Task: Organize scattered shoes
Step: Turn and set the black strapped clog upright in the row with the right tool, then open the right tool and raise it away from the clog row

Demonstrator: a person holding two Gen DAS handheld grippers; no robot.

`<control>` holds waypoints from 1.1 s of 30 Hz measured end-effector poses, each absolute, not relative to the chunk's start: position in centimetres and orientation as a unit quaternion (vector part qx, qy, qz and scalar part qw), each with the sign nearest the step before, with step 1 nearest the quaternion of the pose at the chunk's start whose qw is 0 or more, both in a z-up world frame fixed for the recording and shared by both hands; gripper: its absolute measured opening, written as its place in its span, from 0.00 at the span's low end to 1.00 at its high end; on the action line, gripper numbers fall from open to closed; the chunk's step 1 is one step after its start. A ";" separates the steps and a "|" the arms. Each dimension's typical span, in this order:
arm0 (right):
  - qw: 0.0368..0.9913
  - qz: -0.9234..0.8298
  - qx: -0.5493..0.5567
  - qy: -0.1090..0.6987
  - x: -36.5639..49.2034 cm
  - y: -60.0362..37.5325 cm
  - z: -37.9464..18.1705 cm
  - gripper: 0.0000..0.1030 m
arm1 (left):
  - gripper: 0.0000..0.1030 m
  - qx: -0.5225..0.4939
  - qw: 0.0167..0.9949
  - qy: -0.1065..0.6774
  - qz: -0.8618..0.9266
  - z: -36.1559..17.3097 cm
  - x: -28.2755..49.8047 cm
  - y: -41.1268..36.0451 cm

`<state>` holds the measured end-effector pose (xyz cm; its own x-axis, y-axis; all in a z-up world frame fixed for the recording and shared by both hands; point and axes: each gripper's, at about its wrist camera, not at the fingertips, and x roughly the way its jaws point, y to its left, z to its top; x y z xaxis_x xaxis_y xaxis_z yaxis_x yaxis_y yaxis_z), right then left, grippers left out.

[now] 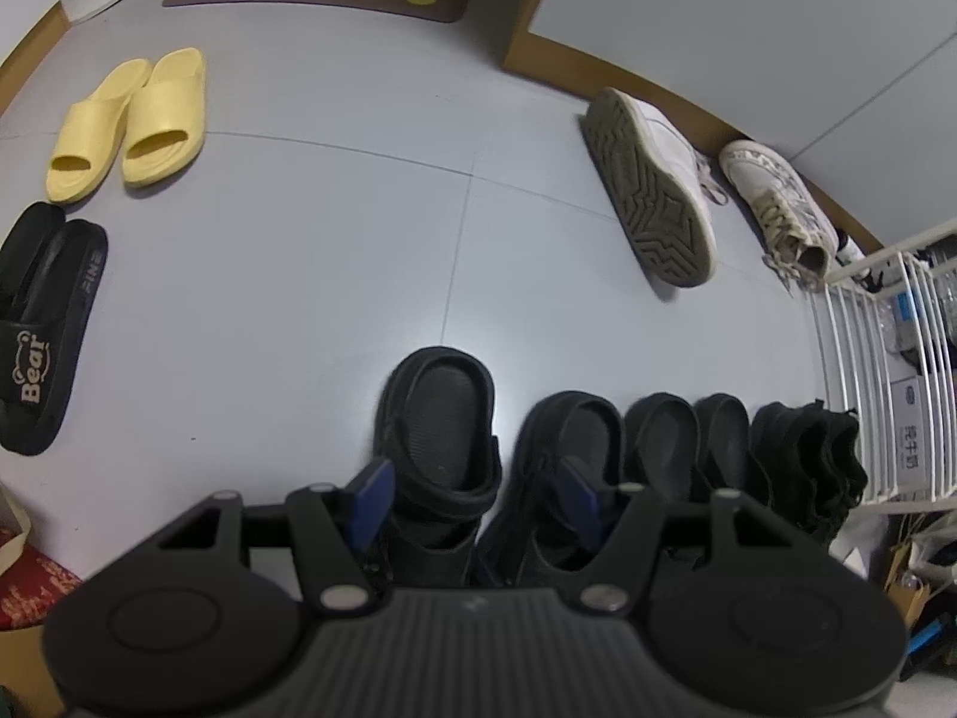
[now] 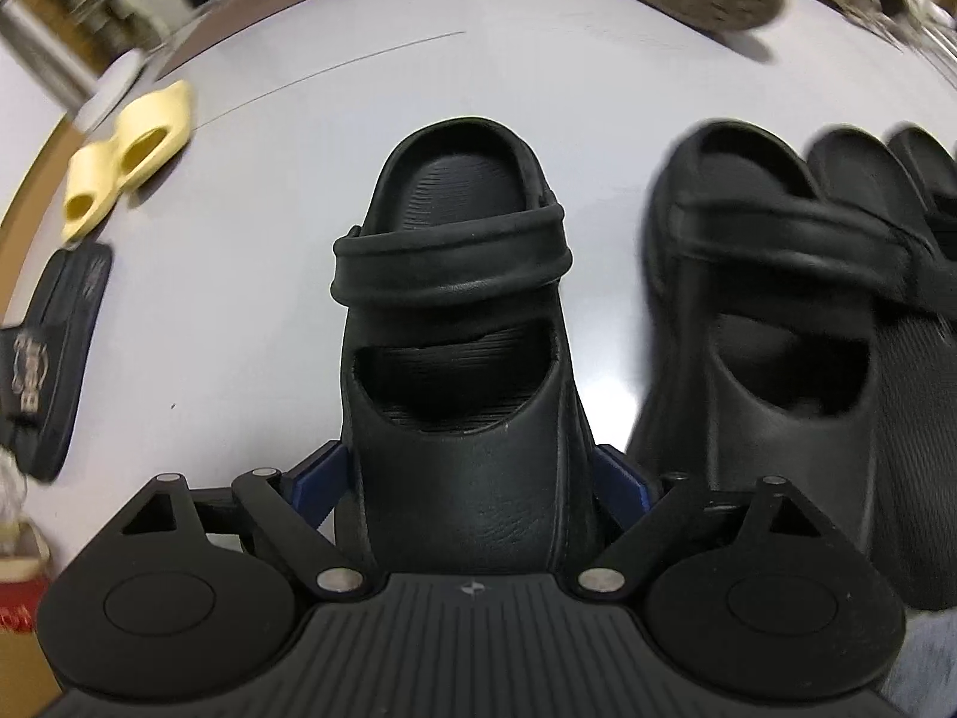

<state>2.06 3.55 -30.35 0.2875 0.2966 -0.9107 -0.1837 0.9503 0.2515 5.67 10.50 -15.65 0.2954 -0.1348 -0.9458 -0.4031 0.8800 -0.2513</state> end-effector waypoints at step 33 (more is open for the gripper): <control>0.828 0.131 0.014 0.545 0.3 4.2 -28.9 0.82 | 0.63 -0.230 0.797 0.553 0.075 -12.6 5.5 8.9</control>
